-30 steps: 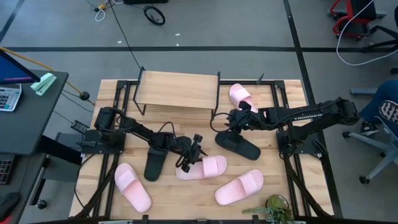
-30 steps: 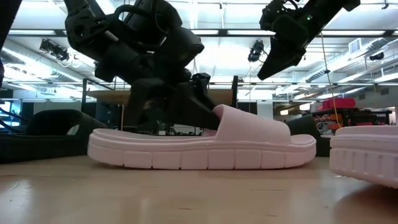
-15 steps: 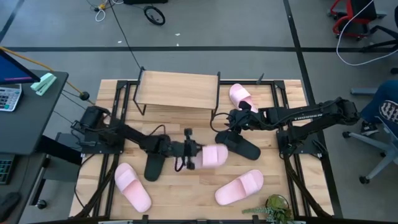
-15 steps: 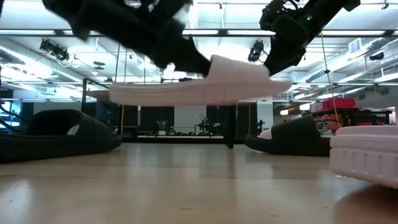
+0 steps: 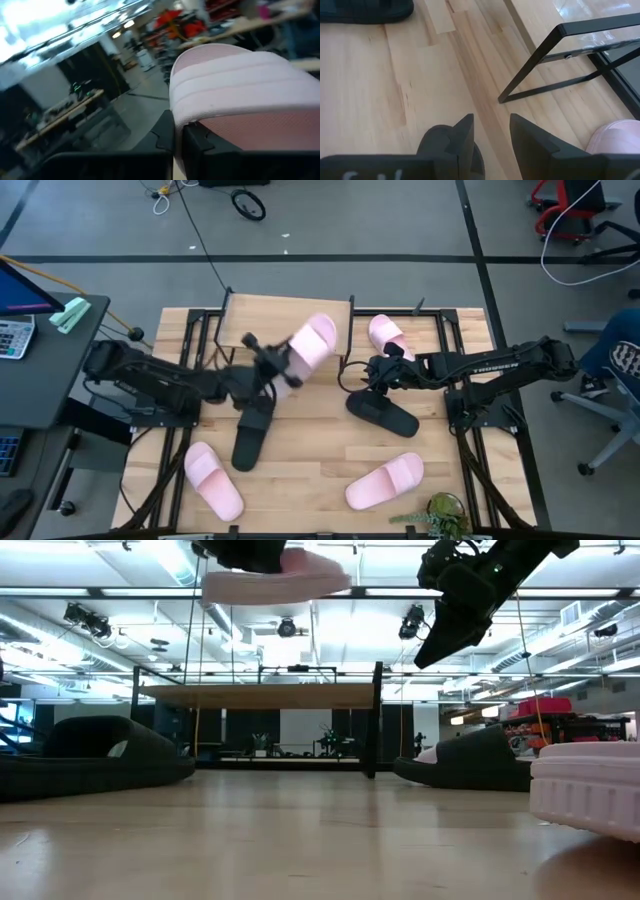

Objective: Pick and place slides into the shelf
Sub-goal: Put the pink slipper on the shelf

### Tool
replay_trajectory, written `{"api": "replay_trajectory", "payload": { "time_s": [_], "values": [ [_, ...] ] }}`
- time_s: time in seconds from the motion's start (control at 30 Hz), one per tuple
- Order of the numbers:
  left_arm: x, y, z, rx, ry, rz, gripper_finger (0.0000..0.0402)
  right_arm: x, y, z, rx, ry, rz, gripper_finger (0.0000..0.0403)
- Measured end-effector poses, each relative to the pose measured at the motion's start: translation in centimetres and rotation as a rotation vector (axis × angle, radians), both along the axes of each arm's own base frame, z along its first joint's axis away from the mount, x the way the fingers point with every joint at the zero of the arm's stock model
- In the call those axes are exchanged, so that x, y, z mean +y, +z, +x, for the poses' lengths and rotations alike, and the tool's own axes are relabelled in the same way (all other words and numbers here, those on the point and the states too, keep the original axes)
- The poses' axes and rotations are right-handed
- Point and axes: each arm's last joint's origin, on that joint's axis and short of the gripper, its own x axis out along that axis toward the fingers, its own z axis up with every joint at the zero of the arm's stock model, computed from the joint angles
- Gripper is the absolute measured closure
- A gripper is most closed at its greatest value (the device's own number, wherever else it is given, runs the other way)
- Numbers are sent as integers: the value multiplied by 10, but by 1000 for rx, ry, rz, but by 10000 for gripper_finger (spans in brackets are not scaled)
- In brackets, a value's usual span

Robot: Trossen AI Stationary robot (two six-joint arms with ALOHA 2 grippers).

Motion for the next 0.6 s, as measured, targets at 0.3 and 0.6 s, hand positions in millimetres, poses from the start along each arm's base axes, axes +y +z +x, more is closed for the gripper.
{"api": "replay_trajectory", "payload": {
  "time_s": [0.3, 0.6],
  "values": [
    [82, -7, 10, -220, -101, -146, 388, 0, 0, 0, 0, -1, 0, 270],
    [126, -25, 56, -204, -87, -216, 385, 0, 0, 0, 5, 21, -21, 270]
  ]
}}
